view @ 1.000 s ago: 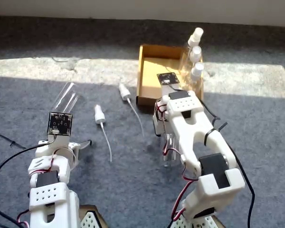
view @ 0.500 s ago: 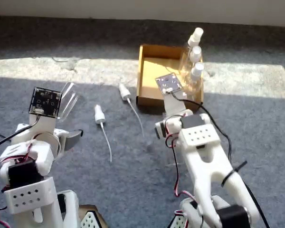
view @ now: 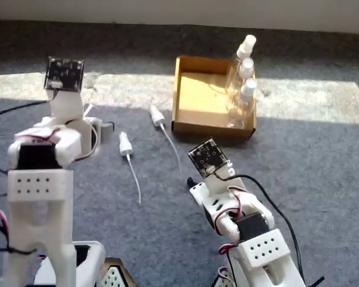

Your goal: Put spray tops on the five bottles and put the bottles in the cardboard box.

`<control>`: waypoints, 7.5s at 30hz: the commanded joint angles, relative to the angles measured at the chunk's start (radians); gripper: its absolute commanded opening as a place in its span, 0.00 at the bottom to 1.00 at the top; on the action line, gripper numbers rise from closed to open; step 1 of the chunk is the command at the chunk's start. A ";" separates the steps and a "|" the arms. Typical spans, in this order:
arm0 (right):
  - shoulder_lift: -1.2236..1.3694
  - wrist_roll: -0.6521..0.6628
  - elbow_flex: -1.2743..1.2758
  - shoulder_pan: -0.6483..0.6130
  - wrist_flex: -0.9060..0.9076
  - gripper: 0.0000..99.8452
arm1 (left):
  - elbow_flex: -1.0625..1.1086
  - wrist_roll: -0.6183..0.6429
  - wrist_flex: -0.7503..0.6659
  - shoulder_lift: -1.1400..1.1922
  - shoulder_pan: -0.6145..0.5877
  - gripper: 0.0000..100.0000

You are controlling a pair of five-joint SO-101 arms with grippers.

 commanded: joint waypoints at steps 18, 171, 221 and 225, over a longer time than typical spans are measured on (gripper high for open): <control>-0.074 0.006 0.130 -0.076 -0.133 0.00 | -0.128 0.408 -0.290 0.723 0.151 0.19; -0.079 -0.083 0.206 -0.116 -0.762 0.00 | 0.401 0.233 -0.624 -0.584 0.325 0.20; -0.076 -0.077 0.240 -0.120 -0.808 0.00 | 0.186 0.015 -0.654 -0.159 0.400 0.20; -0.076 -0.077 0.242 -0.117 -0.808 0.00 | 0.156 0.014 -0.654 -0.071 0.407 0.20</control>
